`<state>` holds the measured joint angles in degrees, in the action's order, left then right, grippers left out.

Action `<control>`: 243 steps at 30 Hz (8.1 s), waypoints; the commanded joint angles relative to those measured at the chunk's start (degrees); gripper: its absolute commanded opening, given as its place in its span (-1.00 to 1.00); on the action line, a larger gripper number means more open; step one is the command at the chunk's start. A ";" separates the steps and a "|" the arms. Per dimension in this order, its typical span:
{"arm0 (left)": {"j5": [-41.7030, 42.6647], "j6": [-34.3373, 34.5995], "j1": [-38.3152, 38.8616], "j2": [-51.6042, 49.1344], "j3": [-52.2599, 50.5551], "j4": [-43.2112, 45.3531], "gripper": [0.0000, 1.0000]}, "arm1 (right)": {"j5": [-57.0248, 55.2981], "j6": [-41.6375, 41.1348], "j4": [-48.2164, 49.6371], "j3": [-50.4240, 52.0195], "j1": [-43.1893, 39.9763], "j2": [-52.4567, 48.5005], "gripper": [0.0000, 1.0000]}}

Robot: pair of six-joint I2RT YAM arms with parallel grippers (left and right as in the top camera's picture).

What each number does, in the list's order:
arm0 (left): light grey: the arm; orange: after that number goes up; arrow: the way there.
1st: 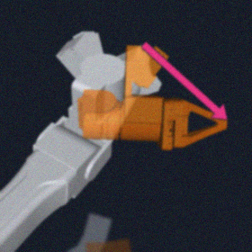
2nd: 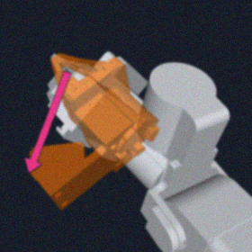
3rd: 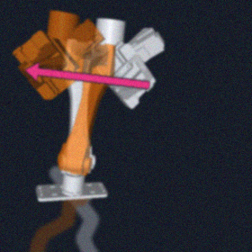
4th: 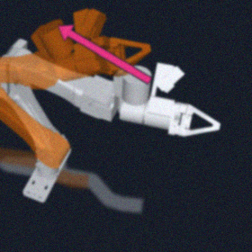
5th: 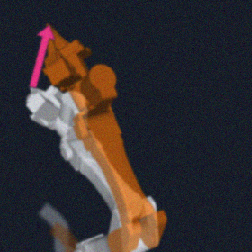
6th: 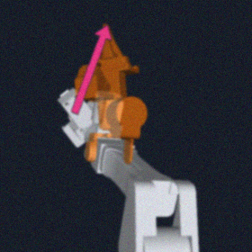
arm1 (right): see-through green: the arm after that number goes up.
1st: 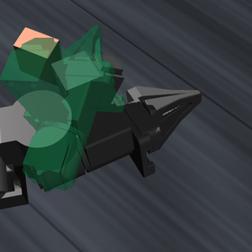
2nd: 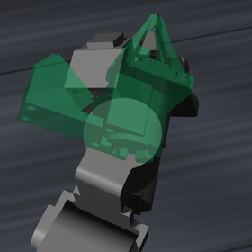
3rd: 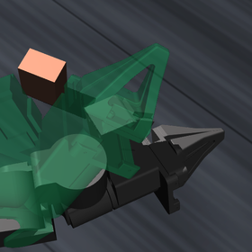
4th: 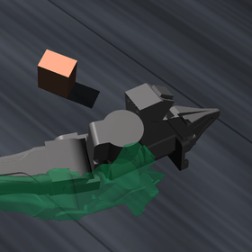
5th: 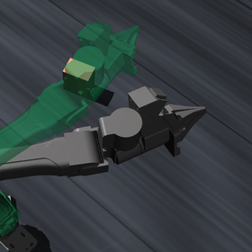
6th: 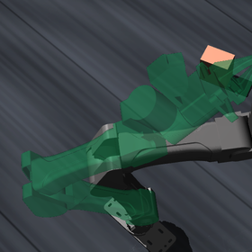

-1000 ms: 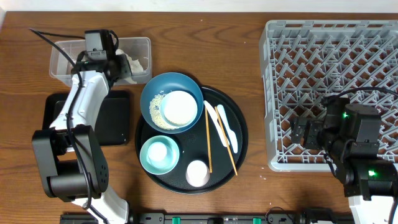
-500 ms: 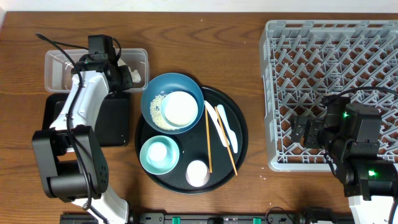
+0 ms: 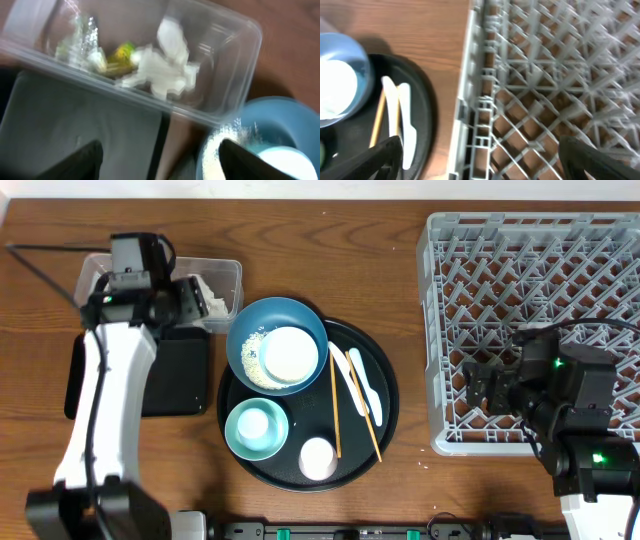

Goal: Sort waste into correct bins and load items into the dishwasher rack

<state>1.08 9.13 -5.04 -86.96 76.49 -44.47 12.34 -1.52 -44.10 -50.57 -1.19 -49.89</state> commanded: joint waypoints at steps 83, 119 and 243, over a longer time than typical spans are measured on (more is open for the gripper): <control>-0.50 16.92 -14.08 3.37 -3.63 -23.56 0.83 | -8.07 -6.75 -3.28 -23.19 48.17 -36.17 -0.30; -0.48 16.90 -14.05 3.37 -3.63 -22.93 0.83 | -13.57 -3.58 10.38 -35.43 -29.09 -43.32 -0.39; -0.48 15.56 -14.01 3.37 -3.63 -22.95 1.00 | -2.95 7.37 -2.16 -42.75 59.95 -60.15 -0.46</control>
<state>1.10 25.26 -18.94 -83.68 73.41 -67.24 9.34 6.13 -45.39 -90.61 60.51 -114.59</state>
